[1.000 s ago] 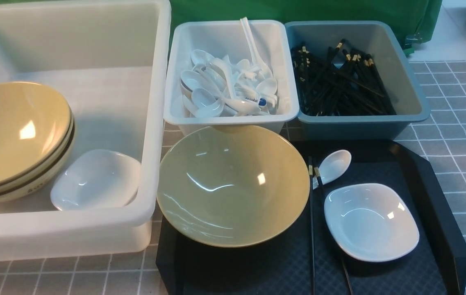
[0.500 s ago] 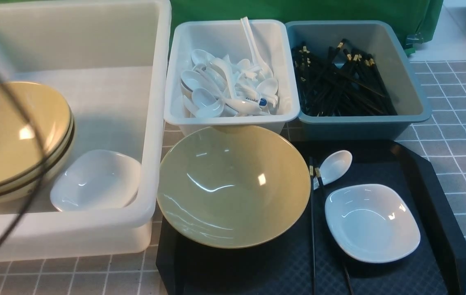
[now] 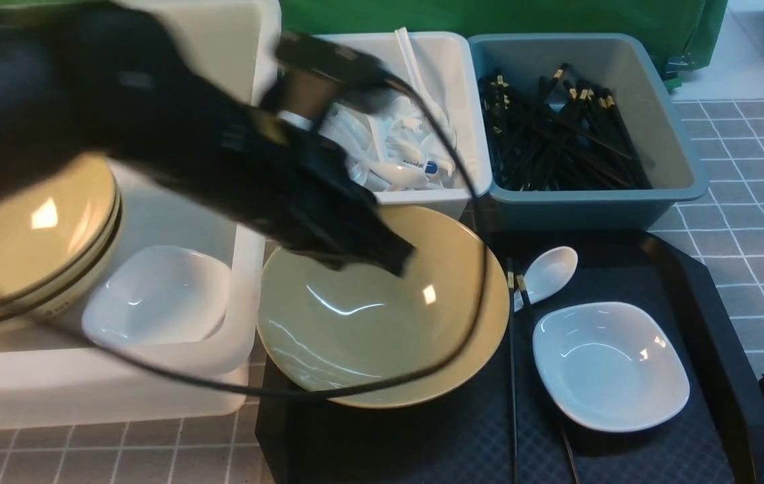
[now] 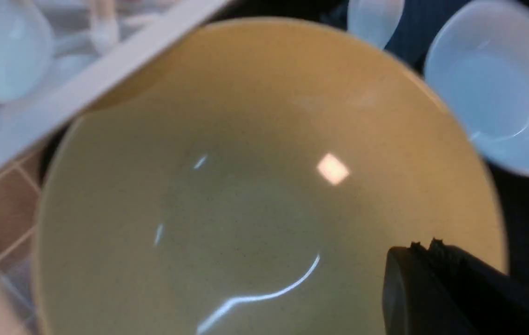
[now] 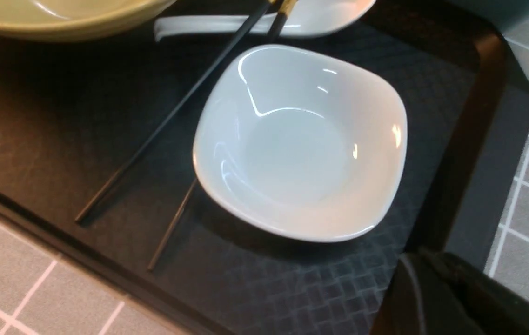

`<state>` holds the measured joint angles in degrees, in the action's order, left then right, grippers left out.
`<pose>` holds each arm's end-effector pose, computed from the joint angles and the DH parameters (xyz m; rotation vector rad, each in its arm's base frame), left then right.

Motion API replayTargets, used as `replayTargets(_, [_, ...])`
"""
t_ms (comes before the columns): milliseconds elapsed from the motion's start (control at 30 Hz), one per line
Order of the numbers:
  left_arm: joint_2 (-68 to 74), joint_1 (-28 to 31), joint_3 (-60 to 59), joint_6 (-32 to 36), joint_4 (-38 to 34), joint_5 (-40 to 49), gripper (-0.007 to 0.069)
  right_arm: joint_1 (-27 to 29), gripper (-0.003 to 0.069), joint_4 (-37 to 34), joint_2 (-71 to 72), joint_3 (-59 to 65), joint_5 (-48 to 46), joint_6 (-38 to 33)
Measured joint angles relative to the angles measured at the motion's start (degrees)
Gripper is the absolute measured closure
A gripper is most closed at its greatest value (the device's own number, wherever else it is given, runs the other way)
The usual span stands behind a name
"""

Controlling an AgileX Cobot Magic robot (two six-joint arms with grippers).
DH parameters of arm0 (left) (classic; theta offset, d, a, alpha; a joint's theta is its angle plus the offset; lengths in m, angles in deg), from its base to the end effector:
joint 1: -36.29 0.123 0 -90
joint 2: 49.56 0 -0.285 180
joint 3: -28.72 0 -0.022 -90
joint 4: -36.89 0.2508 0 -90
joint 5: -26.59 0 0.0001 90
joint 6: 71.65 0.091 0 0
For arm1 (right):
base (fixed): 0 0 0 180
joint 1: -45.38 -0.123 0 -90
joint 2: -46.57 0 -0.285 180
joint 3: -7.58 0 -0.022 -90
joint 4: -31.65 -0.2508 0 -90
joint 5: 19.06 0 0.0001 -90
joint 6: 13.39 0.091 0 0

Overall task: On grey table put chopsticks spoon bowls plates into blue grey white boxes.
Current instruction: 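Grasp the large bowl on the tray by its rim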

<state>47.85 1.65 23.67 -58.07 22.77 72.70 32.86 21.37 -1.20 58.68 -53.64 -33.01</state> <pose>0.2658 -0.2031 0.2972 0.9209 2.4457 -0.4250 0.1208 0.0363 0.2553 -0.5254 2.2601 0.1300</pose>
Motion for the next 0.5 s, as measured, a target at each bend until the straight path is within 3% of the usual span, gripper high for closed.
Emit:
replayTargets(167, [14.11, -4.82, 5.56, -4.44, 7.53, 2.58, 0.0633, -0.03, 0.0623, -0.01, 0.0, 0.0, -0.06, 0.26])
replayTargets(267, [17.59, -6.25, 6.39, -5.37, 8.39, 2.98, 0.0633, -0.03, 0.0623, -0.06, 0.0, 0.0, -0.18, 0.26])
replayTargets(433, [19.88, -9.61, 6.78, -3.84, 4.31, 4.1, 0.0632, -0.03, 0.0623, -0.06, 0.0, 0.0, -0.18, 0.26])
replayTargets(500, [19.69, -10.61, 7.86, -0.98, -1.04, 4.48, 0.0632, -0.03, 0.0623, -0.06, 0.0, 0.0, -0.18, 0.33])
